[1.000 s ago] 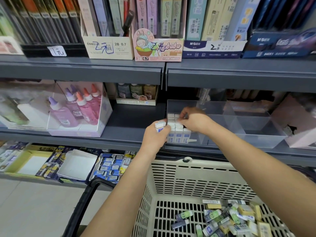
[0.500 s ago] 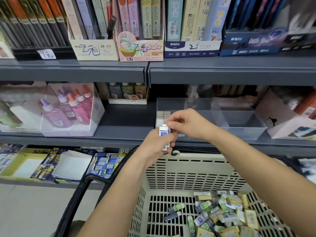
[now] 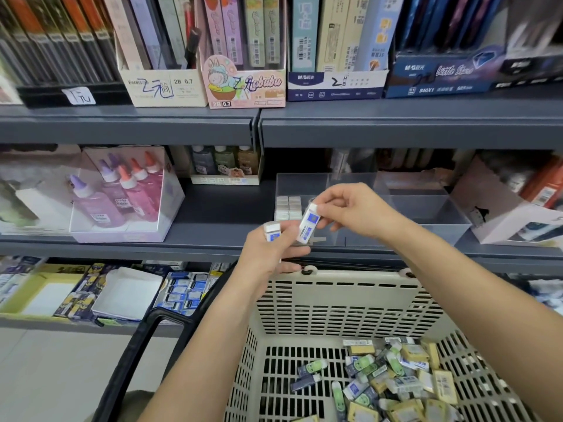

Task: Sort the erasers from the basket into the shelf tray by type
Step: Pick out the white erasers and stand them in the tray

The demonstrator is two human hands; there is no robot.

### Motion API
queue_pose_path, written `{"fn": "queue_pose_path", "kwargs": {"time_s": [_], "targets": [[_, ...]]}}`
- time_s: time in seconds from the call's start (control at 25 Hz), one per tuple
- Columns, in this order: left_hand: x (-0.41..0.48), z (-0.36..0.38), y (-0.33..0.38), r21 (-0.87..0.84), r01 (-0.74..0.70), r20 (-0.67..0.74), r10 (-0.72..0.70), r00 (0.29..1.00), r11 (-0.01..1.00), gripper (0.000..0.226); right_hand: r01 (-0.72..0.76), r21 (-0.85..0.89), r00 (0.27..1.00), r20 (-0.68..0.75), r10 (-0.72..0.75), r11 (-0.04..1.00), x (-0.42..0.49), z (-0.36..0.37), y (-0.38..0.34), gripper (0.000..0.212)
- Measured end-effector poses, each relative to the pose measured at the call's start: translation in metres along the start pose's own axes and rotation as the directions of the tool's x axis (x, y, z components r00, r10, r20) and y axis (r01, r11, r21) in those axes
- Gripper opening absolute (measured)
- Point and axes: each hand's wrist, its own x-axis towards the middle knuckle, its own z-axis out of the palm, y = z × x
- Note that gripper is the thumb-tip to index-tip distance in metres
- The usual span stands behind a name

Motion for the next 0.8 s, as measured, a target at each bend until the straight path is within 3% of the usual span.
{"fn": "queue_pose_path", "kwargs": {"time_s": [0.12, 0.2, 0.36, 0.56, 0.64, 0.8], "targets": [[0.007, -0.007, -0.001, 0.039, -0.085, -0.123, 0.089, 0.988, 0.996, 0.009, -0.021, 0.025, 0.980, -0.196, 0.026, 0.999, 0.014, -0.013, 0.000, 0.012], [0.011, -0.011, -0.003, -0.028, -0.082, -0.147, 0.077, 0.986, 0.996, 0.009, -0.026, -0.137, 0.960, -0.278, -0.014, 0.990, 0.021, -0.013, 0.004, 0.018], [0.014, -0.012, -0.005, -0.210, -0.007, -0.093, -0.013, 0.996, 0.978, 0.005, -0.044, -0.437, 0.984, -0.176, -0.037, 0.898, 0.024, 0.003, 0.013, 0.003], [0.015, -0.011, -0.017, -0.016, -0.121, -0.079, 0.120, 0.990, 0.992, 0.006, -0.071, -0.482, 0.996, -0.075, 0.040, 0.873, 0.026, 0.014, 0.021, 0.005], [0.015, -0.011, -0.018, 0.025, -0.196, -0.087, 0.198, 0.976, 0.980, 0.015, -0.065, -0.517, 0.998, -0.053, 0.044, 0.853, 0.026, 0.018, 0.023, 0.013], [0.016, -0.008, -0.020, 0.030, -0.201, -0.066, 0.203, 0.977, 0.979, 0.033, -0.071, -0.554, 0.997, -0.073, 0.037, 0.830, 0.024, 0.018, 0.022, 0.020]]}}
